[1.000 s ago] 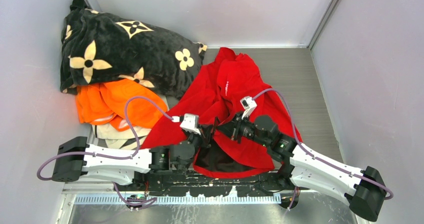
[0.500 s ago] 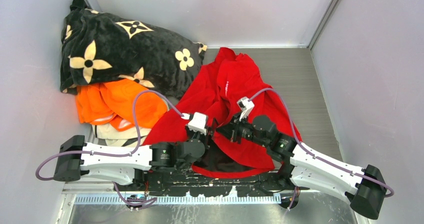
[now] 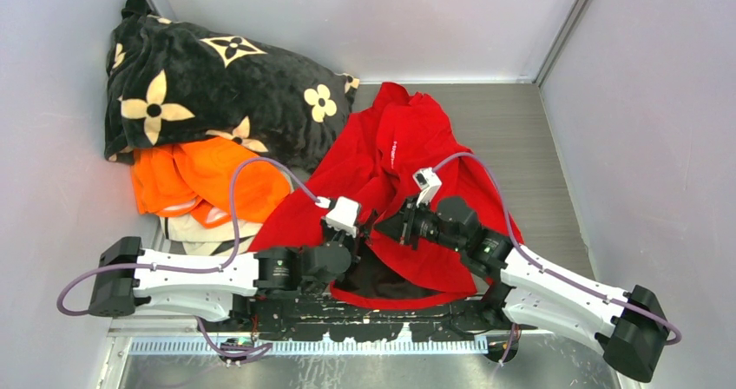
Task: Zip up the jacket
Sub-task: Insert the zipper into the jacket.
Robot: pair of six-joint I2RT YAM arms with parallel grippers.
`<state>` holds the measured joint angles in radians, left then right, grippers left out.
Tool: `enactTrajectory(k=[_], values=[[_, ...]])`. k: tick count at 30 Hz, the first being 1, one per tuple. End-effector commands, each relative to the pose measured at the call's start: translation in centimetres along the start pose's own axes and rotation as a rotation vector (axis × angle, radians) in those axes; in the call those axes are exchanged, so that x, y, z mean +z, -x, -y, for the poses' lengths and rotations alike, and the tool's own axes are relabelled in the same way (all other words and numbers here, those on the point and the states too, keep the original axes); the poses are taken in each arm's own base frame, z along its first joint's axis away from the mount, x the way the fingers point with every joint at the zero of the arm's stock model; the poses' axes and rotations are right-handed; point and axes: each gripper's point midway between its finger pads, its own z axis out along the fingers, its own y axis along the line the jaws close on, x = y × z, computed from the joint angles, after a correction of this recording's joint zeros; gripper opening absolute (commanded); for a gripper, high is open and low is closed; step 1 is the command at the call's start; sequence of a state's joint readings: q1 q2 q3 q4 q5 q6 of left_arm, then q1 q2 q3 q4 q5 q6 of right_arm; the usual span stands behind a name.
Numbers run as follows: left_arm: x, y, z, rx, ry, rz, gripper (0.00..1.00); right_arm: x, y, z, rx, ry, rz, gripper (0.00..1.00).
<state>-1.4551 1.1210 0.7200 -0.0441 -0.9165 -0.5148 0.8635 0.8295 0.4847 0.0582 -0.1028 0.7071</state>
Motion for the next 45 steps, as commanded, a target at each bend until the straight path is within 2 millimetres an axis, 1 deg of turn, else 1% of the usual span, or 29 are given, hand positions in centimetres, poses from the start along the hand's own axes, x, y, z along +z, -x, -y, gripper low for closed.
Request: enactTrajectory(k=[1, 6, 10, 14, 17, 20, 24, 28, 30, 32, 33, 35, 36, 38, 39, 41, 42, 43, 45], values=[[-1.0, 0.6, -0.4, -0.036, -0.049, 0.025, 0.0, 0.1, 2.1, 1.1, 0.066, -0.066, 0.088, 0.01], [-1.3, -0.1, -0.2, -0.029, -0.088, 0.01, 0.0, 0.3, 1.8, 0.9, 0.102, -0.024, 0.109, 0.01], [-1.2, 0.2, 0.2, -0.05, -0.102, 0.029, 0.0, 0.2, 1.1, 0.5, 0.096, 0.006, 0.101, 0.01], [-1.3, 0.2, -0.3, -0.085, -0.086, 0.04, 0.0, 0.0, 0.6, 1.0, 0.054, -0.008, 0.101, 0.01], [-1.5, -0.1, -0.6, -0.133, -0.085, 0.04, 0.0, 0.0, 0.6, 1.3, 0.039, -0.021, 0.115, 0.01], [-1.5, -0.3, -0.8, -0.177, -0.083, 0.041, 0.0, -0.1, 0.5, 1.1, 0.048, -0.009, 0.112, 0.01], [-1.5, -0.3, -0.7, -0.218, -0.085, 0.046, 0.0, 0.0, 0.2, 1.0, 0.043, -0.001, 0.107, 0.01], [-1.5, -0.3, -0.3, -0.24, -0.106, 0.044, 0.0, 0.1, 0.0, 1.4, 0.027, -0.013, 0.106, 0.01], [-1.3, -0.4, -0.2, -0.262, -0.106, 0.035, 0.0, 0.2, 0.3, 0.5, 0.012, 0.019, 0.11, 0.01], [-1.3, -0.5, 0.5, -0.256, -0.136, 0.015, 0.0, 0.7, 0.6, -0.3, -0.038, 0.032, 0.111, 0.01], [-1.3, -0.7, 0.9, -0.242, -0.154, 0.0, 0.0, 1.0, 1.2, 0.5, -0.052, -0.014, 0.141, 0.01], [-1.5, -1.2, 1.7, -0.221, -0.19, -0.034, 0.0, 1.4, 1.8, 1.7, -0.056, -0.064, 0.168, 0.01], [-1.7, -1.4, 1.9, -0.214, -0.208, -0.05, 0.0, 1.5, 2.0, 1.9, -0.045, -0.072, 0.174, 0.01], [-2.2, -2.0, 2.0, -0.213, -0.232, -0.079, 0.0, 1.4, 2.5, 2.5, -0.035, -0.099, 0.186, 0.01], [-2.5, -2.2, 1.9, -0.22, -0.238, -0.09, 0.0, 1.3, 3.1, 3.3, -0.035, -0.129, 0.203, 0.01], [-3.0, -3.5, 0.6, -0.204, -0.208, -0.136, 0.0, 0.9, 4.8, 5.4, -0.016, -0.188, 0.249, 0.01], [-3.2, -3.8, -0.1, -0.204, -0.189, -0.148, 0.0, 0.5, 5.2, 6.0, 0.003, -0.202, 0.258, 0.01], [-3.4, -4.3, -0.8, -0.199, -0.17, -0.157, 0.0, 0.2, 5.2, 5.9, 0.009, -0.191, 0.252, 0.01], [-3.4, -4.4, -1.8, -0.207, -0.139, -0.145, 0.0, -0.4, 4.7, 4.7, 0.008, -0.141, 0.233, 0.01]])
